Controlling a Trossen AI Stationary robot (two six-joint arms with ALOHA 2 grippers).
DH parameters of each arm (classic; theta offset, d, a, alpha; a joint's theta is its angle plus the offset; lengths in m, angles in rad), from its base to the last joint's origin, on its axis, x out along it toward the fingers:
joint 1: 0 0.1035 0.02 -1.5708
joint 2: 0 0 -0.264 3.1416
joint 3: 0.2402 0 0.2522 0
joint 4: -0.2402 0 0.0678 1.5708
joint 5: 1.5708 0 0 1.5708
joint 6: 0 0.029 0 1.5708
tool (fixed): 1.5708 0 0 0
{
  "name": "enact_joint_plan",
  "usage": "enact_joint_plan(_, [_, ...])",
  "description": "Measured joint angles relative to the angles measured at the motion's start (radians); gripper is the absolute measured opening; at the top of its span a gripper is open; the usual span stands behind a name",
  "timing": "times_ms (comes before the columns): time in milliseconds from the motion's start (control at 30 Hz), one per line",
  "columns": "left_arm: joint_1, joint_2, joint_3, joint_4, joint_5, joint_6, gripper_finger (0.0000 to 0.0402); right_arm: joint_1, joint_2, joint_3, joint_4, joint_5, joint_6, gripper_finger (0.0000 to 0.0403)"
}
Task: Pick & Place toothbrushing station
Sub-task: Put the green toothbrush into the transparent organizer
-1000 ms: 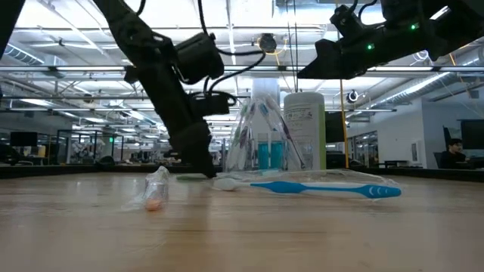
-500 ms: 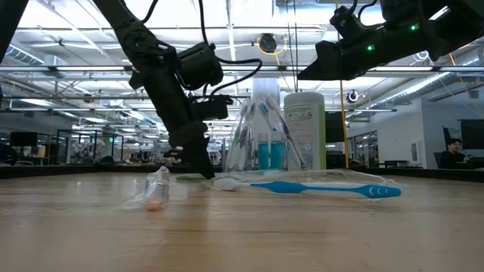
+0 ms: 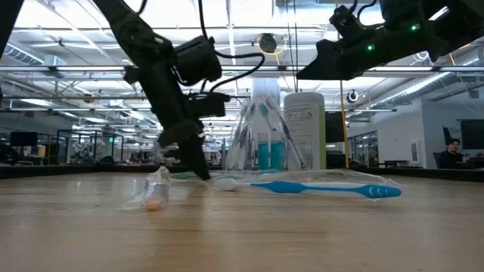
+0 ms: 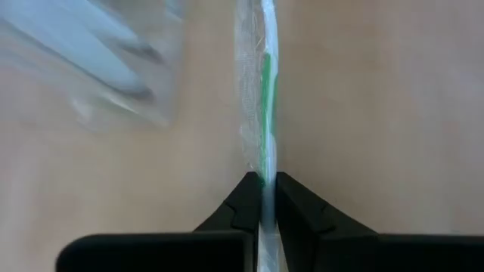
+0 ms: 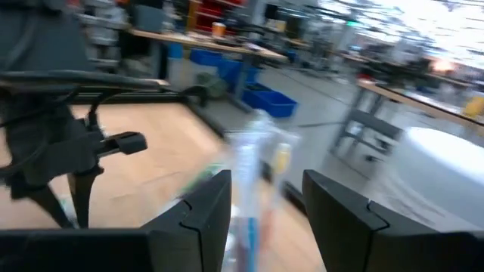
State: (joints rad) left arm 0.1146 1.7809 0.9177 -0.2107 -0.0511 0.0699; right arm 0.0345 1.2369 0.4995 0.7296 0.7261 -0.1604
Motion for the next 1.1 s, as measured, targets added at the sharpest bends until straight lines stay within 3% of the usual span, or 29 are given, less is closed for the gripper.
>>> enact_joint_plan(100, [-0.041, -0.05, -0.004, -0.024, -0.039, -0.006, 0.001, 0.0, -0.004, 0.0, 0.003, -0.114, 0.001, 0.0155])
enact_joint_plan(300, [-0.109, -0.218, -0.002, -0.042, -0.144, -0.046, 0.0015, 0.0, -0.033, 0.0, -0.008, -0.25, 0.049, 0.0155])
enact_joint_plan(633, [-0.164, -0.483, 0.0, -0.14, -0.3, -0.076, 0.0009, 0.0, -0.1, 0.0, -0.159, -0.288, 0.101, 0.0155])
enact_joint_plan(767, [-0.189, -0.524, 0.0, -0.077, -0.348, -0.069, 0.0009, -0.005, -0.088, 0.0, -0.136, -0.406, 0.101, 0.0156])
enact_joint_plan(900, [-0.202, -0.514, -0.001, 0.044, -0.323, -0.023, 0.001, -0.009, -0.038, 0.0, -0.007, -0.555, 0.099, 0.0169])
enact_joint_plan(1100, [-0.203, -0.441, 0.0, 0.212, -0.214, 0.007, 0.0009, -0.009, 0.074, 0.0, 0.256, -0.65, 0.099, 0.0214])
